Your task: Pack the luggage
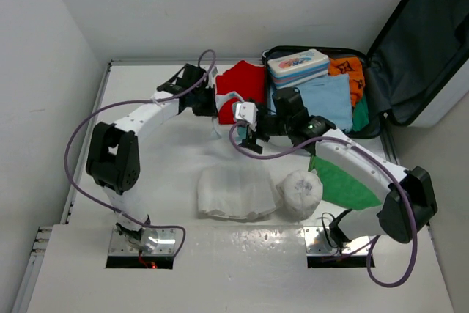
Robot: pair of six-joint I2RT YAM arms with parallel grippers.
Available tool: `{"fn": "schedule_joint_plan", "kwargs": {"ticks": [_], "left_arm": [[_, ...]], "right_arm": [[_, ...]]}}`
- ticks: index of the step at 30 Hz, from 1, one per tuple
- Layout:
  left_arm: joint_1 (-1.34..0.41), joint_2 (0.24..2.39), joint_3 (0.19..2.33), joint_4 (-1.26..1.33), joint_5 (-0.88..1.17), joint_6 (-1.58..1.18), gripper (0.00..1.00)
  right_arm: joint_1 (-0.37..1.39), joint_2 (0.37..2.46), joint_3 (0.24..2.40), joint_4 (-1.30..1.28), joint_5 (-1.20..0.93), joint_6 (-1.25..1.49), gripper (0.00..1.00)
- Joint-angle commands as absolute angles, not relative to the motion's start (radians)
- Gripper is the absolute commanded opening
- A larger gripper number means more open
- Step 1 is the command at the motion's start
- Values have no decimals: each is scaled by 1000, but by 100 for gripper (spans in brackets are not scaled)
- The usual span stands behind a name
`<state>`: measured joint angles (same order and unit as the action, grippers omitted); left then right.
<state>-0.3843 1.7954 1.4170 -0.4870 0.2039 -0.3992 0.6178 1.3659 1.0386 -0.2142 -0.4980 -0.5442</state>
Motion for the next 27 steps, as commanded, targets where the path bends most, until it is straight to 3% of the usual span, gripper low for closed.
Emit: {"fn": "schedule_joint_plan", "kwargs": {"ticks": [1, 6, 12, 18, 19, 21, 22, 23, 27], "left_arm": [[-368, 1706, 1465, -482, 302, -489, 0], [-391, 1686, 1474, -500, 304, -489, 0], [-402, 1664, 1474, -509, 302, -480, 0], [-402, 1634, 1474, -509, 292, -480, 0], [-402, 1622, 1474, -509, 291, -480, 0], [-402, 1621, 1474, -509, 282, -480, 0], [-402, 1621, 1474, -509, 282, -480, 0], [-402, 1621, 1474, -509, 282, -470, 0], [-402, 1621, 1497, -509, 301, -469, 0]], "right_arm": [[664, 1394, 1031, -127, -482, -672, 89], [725, 1456, 1064, -123, -451, -713, 93], [756, 1580, 1178, -205, -433, -787, 90], [762, 1696, 1262, -328, -335, -917, 58], [762, 1703, 1273, -357, -328, -925, 43], [764, 1710, 1290, -383, -298, -942, 23], [762, 1701, 1295, -397, -292, -942, 6], [756, 1701, 1295, -405, -291, -942, 0], [732, 1638, 1258, -419, -265, -940, 0]]}}
